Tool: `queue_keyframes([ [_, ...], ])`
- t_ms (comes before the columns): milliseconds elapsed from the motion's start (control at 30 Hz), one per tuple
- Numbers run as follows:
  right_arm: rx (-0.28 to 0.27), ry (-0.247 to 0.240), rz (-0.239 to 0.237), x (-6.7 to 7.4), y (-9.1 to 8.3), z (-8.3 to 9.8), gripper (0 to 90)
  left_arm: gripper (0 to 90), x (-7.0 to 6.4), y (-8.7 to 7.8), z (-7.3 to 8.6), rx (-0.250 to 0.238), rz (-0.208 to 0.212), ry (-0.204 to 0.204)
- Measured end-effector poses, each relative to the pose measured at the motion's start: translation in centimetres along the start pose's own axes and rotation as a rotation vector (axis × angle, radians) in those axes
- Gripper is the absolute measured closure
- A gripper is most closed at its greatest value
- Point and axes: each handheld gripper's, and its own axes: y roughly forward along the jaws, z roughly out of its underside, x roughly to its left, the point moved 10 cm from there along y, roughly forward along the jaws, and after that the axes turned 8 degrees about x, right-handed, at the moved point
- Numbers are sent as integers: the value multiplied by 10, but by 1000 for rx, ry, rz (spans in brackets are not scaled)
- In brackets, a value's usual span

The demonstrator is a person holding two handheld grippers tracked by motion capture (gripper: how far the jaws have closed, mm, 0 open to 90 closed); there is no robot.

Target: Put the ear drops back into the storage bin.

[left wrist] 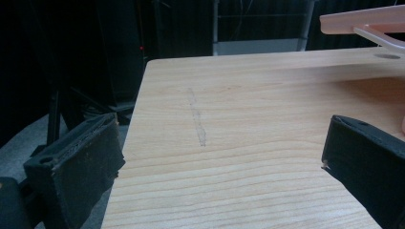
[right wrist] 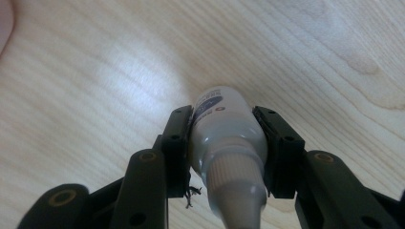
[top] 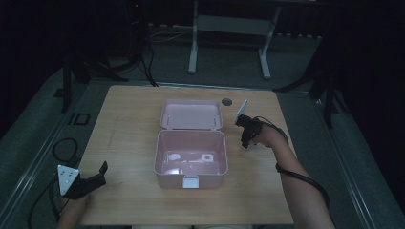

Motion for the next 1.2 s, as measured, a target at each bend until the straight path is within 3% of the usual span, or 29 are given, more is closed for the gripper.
queue_keyframes([
  [333, -1, -144, 40, 7, -1, 11, 596, 3, 0, 0, 0, 1, -1, 1],
  [400, 7, -186, 57, 8, 0, 15, 596, 3, 0, 0, 0, 0, -1, 1],
  [467, 0, -259, 89, 10, -1, 20, 596, 3, 0, 0, 0, 1, 0, 1],
  [567, -11, -293, 90, 13, -1, 24, 596, 3, 0, 0, 0, 1, -1, 2],
  [667, -22, -365, 92, 17, 1, 30, 596, 3, 0, 0, 0, 1, -2, 2],
  [700, -16, -446, 108, 20, 3, 36, 596, 3, 0, 0, 0, 2, -1, 2],
  [733, -13, -494, 112, 23, 5, 40, 596, 4, 0, 0, 0, 2, -2, 1],
  [800, -16, -520, 103, 26, 5, 42, 596, 3, 0, 0, 0, 2, -2, 1],
  [833, -8, -563, 125, 28, 7, 46, 596, 4, 0, 0, 0, 3, -2, 1],
  [867, -8, -563, 125, 28, 7, 46, 596, 3, 0, 0, 0, 3, -2, 1],
  [967, -4, -626, 166, 31, 8, 53, 596, 4, 0, 0, 0, 3, -3, 2],
  [1200, -8, -689, 205, 36, 9, 61, 596, 3, 0, 1, 0, 5, -3, 1],
])
